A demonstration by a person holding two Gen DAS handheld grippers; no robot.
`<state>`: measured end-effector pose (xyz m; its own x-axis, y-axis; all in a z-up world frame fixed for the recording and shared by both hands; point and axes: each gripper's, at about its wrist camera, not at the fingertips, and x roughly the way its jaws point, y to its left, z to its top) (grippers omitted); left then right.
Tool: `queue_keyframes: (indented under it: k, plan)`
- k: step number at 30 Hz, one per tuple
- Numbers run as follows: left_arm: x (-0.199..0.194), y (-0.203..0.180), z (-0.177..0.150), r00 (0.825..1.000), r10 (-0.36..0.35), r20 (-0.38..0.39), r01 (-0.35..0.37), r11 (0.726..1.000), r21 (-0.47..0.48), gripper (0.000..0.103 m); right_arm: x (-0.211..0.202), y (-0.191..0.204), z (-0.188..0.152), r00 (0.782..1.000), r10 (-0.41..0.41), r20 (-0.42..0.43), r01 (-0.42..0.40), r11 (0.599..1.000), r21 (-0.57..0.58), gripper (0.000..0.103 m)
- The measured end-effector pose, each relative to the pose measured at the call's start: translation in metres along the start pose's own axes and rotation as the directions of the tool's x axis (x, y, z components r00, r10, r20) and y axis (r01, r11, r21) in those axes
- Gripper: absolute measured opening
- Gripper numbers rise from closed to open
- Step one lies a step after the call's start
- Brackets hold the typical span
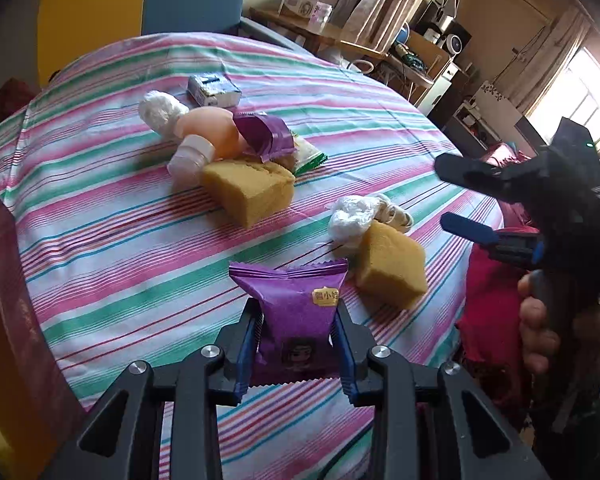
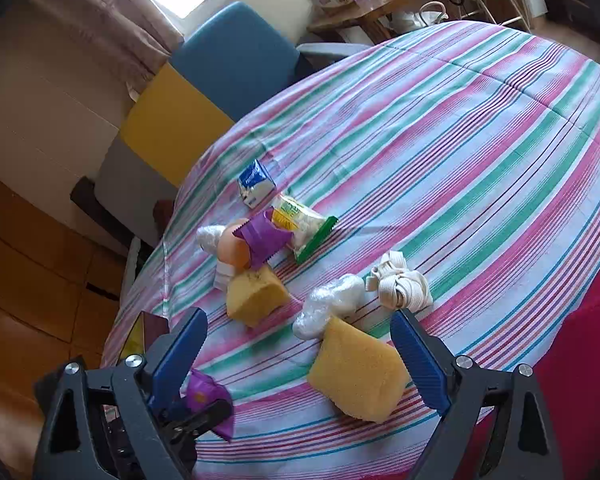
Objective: Organize objects
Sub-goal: 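Grasp the yellow sponge with the right tool while the left tool carries the packet toward the tray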
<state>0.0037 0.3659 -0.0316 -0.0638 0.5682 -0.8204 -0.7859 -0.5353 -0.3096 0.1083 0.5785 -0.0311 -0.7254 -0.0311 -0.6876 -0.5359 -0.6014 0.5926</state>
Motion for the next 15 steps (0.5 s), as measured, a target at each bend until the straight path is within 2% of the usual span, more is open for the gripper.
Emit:
queue_keyframes:
  k: [2,4,7,10,13,15]
  plan:
    - [-0.021,0.006,-0.010,1.000,-0.008,0.017,0.008,1.000,-0.001,0.034,0.011,0.003,0.002,0.997,-0.047,-0.069,0.046,0.999,-0.019,0.094]
    - [-0.041,0.014,-0.020,0.999,-0.011,0.037,0.011,1.000,0.000,0.034,0.026,0.010,0.005,0.979,-0.128,-0.157,0.117,0.990,-0.082,0.094]
    - [-0.066,0.026,-0.032,0.998,-0.012,0.062,0.012,1.000,-0.004,0.034,0.054,0.028,0.003,0.921,-0.272,-0.279,0.199,0.944,-0.265,0.094]
    - [-0.094,0.041,-0.047,0.996,-0.017,0.091,0.018,1.000,-0.011,0.034,0.075,0.041,-0.004,0.862,-0.392,-0.322,0.238,0.873,-0.426,0.094]
    - [-0.120,0.057,-0.062,0.993,-0.013,0.117,0.015,1.000,-0.014,0.034,0.090,0.048,-0.013,0.802,-0.500,-0.326,0.266,0.789,-0.555,0.094]
    - [-0.136,0.070,-0.074,0.991,0.003,0.130,0.000,1.000,-0.023,0.034,0.097,0.048,-0.017,0.777,-0.531,-0.337,0.268,0.764,-0.587,0.093]
